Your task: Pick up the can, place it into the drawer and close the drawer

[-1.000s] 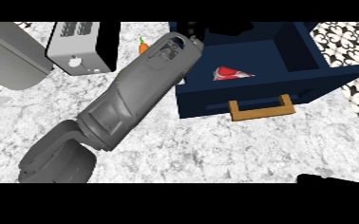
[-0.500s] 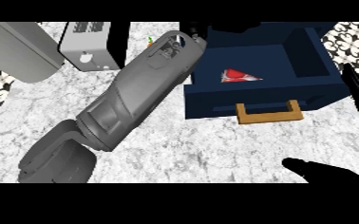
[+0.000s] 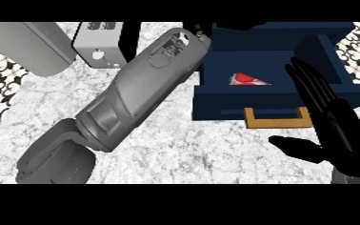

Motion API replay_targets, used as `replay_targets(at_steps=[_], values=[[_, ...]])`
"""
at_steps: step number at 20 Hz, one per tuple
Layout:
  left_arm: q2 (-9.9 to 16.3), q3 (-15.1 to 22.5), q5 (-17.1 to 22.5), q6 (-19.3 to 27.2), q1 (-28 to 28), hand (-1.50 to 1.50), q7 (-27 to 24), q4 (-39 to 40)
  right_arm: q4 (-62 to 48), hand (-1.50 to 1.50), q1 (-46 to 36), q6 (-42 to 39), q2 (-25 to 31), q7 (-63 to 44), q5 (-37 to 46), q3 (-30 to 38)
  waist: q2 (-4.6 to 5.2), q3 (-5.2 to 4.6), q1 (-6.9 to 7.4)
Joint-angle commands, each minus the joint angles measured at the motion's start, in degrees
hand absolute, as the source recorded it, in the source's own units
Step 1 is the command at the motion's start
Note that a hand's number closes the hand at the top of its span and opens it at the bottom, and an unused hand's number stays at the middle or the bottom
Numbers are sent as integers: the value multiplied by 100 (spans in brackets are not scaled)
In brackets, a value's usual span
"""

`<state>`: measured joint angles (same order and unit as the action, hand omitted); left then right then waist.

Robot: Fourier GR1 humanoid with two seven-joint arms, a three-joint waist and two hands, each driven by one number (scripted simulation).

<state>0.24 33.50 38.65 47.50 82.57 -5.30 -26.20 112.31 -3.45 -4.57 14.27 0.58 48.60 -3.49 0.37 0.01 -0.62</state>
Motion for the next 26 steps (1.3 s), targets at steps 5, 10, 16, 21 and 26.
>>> replay_targets(at_steps=[5, 10, 16, 21, 26], values=[[674, 32, -270, -171, -174, -150, 655, -693, -1583, -150, -265, 967, -256, 149, 1072, -226, -69, 1, 213], [1013, 73, -487, -219, -457, -150, 946, -1141, -2786, -150, -850, 1816, -677, 272, 1294, -118, -53, 2, 227], [1604, 117, -625, -191, -1105, -150, 1305, -2117, -3818, -150, -1267, 2173, -671, 388, 1577, 27, -64, -1, 294], [2010, 81, -678, -306, -1021, -150, 1725, -2579, -5042, -150, -2169, 2584, -499, 561, 1618, 504, -37, 4, 409], [2327, 180, -726, -332, -1383, -150, 2101, -3203, -5850, -150, -2268, 3453, -554, 771, 1898, 621, -38, 9, 450]])
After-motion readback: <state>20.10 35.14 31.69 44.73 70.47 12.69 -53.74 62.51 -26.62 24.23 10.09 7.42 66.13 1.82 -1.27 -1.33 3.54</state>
